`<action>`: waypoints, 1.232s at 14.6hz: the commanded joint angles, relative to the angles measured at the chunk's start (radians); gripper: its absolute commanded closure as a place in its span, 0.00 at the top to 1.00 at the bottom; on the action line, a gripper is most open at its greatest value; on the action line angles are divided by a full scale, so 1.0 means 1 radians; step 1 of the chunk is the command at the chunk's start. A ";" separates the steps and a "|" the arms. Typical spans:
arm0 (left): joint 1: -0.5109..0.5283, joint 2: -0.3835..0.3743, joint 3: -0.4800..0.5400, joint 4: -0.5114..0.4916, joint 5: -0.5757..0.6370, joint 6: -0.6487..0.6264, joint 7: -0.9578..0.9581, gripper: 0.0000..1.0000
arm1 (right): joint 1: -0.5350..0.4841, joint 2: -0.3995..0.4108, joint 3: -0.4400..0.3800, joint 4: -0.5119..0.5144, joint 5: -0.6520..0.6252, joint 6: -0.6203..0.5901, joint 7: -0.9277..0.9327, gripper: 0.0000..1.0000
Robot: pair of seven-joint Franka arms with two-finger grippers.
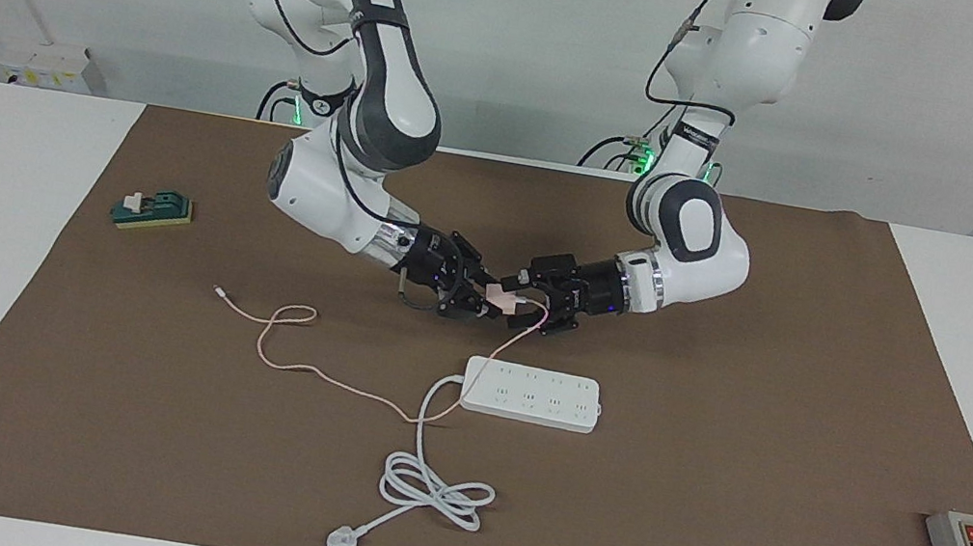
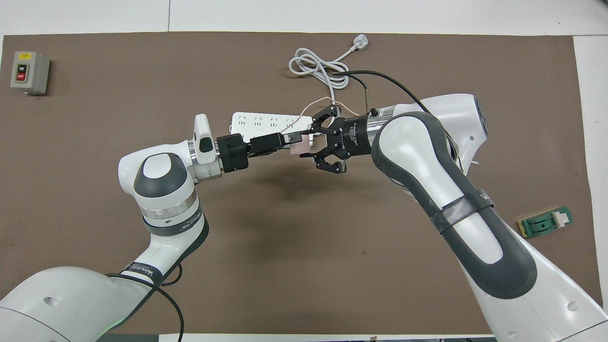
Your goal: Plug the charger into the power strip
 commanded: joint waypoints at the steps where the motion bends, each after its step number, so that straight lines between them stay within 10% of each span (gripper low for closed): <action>1: -0.016 -0.029 0.012 -0.025 -0.022 0.020 0.019 1.00 | -0.013 -0.005 0.003 0.006 -0.020 -0.021 0.001 0.00; 18: 0.000 -0.032 0.014 -0.033 -0.024 -0.061 0.034 1.00 | -0.013 -0.005 0.001 0.003 -0.020 -0.018 0.001 0.00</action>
